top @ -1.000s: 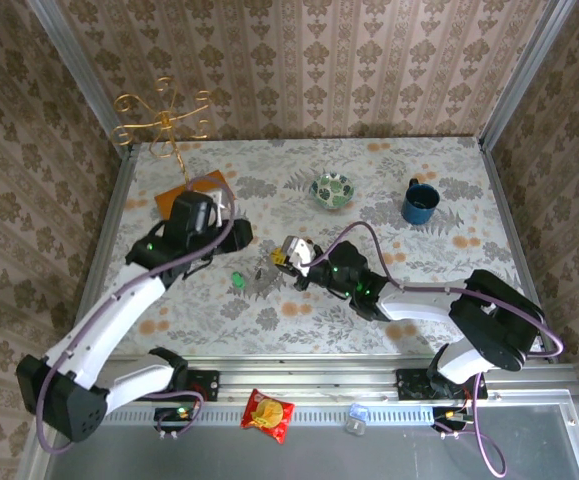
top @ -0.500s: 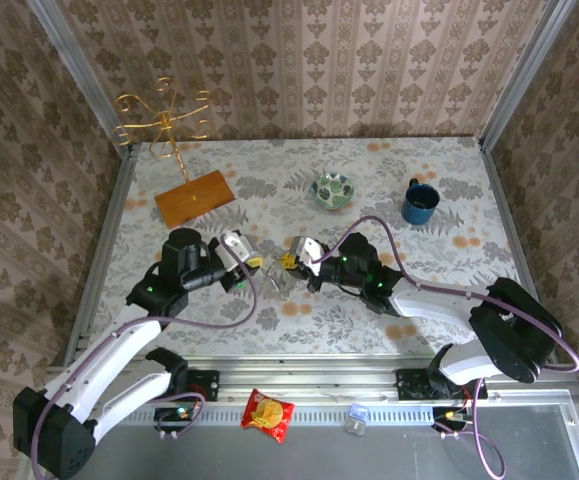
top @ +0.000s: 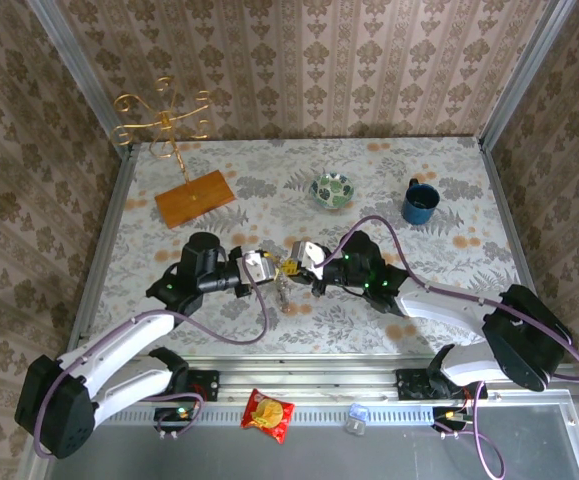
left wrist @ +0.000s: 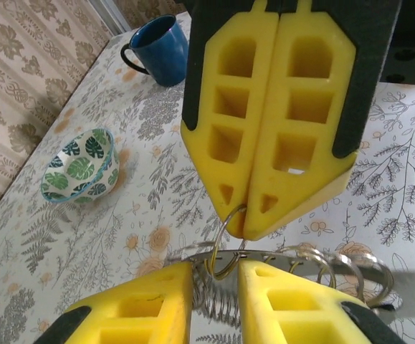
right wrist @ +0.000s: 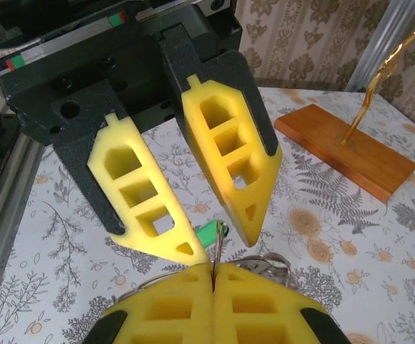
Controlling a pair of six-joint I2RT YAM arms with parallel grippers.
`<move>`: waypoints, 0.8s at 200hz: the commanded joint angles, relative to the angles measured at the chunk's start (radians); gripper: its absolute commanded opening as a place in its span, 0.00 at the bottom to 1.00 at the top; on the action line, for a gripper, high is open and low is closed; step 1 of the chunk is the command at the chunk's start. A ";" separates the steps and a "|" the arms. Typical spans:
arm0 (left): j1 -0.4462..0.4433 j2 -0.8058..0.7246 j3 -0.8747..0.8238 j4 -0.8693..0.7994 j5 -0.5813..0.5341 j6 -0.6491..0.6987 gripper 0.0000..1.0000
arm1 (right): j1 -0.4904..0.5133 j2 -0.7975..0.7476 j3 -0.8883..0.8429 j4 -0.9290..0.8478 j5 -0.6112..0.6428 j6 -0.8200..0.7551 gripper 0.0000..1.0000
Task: Put the keys on the keyring
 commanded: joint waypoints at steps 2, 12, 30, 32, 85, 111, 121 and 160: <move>0.000 -0.002 0.008 0.044 0.043 0.016 0.24 | -0.004 -0.032 0.041 -0.035 -0.041 -0.035 0.00; 0.000 -0.007 0.012 0.034 0.059 0.012 0.24 | -0.003 -0.034 0.046 -0.051 -0.042 -0.041 0.00; 0.000 -0.005 0.024 0.008 0.091 0.009 0.23 | -0.003 -0.039 0.054 -0.069 -0.048 -0.052 0.00; 0.000 -0.005 0.025 0.006 0.094 0.009 0.23 | -0.004 -0.039 0.055 -0.072 -0.048 -0.052 0.00; -0.011 0.019 0.049 0.008 0.138 -0.017 0.12 | -0.001 -0.044 0.074 -0.103 -0.078 -0.061 0.00; -0.018 0.024 0.051 0.020 0.145 -0.032 0.08 | 0.001 -0.046 0.082 -0.122 -0.093 -0.065 0.00; -0.018 0.026 0.051 0.031 0.156 -0.045 0.05 | 0.001 -0.049 0.082 -0.128 -0.093 -0.067 0.00; -0.022 0.016 0.045 0.043 0.135 -0.065 0.00 | 0.002 -0.083 0.075 -0.200 -0.006 -0.124 0.26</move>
